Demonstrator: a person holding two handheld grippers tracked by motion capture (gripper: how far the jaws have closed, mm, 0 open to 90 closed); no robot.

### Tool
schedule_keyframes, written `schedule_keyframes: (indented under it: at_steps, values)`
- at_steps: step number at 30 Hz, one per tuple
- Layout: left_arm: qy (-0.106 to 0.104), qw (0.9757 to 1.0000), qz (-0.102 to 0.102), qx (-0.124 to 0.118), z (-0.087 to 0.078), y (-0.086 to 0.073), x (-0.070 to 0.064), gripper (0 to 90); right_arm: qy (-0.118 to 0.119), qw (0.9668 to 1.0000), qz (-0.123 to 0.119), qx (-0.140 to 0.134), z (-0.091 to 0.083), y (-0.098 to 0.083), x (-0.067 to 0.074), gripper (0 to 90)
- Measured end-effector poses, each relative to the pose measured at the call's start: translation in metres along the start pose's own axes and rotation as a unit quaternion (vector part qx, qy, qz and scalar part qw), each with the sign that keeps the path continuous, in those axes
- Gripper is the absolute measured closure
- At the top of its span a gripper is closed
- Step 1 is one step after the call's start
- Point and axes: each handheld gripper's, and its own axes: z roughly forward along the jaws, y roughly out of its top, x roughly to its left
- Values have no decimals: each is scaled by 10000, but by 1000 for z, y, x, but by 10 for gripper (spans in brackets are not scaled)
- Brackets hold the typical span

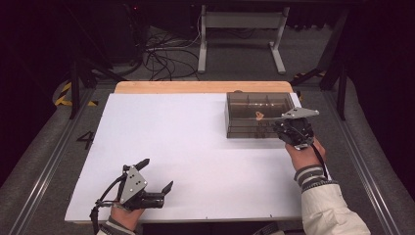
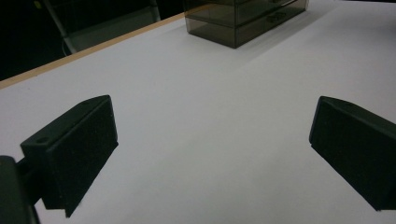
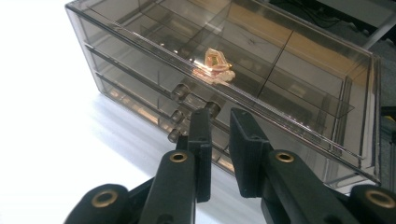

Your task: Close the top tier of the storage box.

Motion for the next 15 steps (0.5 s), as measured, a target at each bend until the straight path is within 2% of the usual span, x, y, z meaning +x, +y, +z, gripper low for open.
schedule_keyframes:
  at_steps: [7,15]
  values:
    - [-3,10000,-17,-7,-2,0,0,16,114,9997,-26,-196,-10,2,3,731]
    - [14,10000,11,-9,-2,-1,0,16,609,9971,-75,-460,-19,5,11,571]
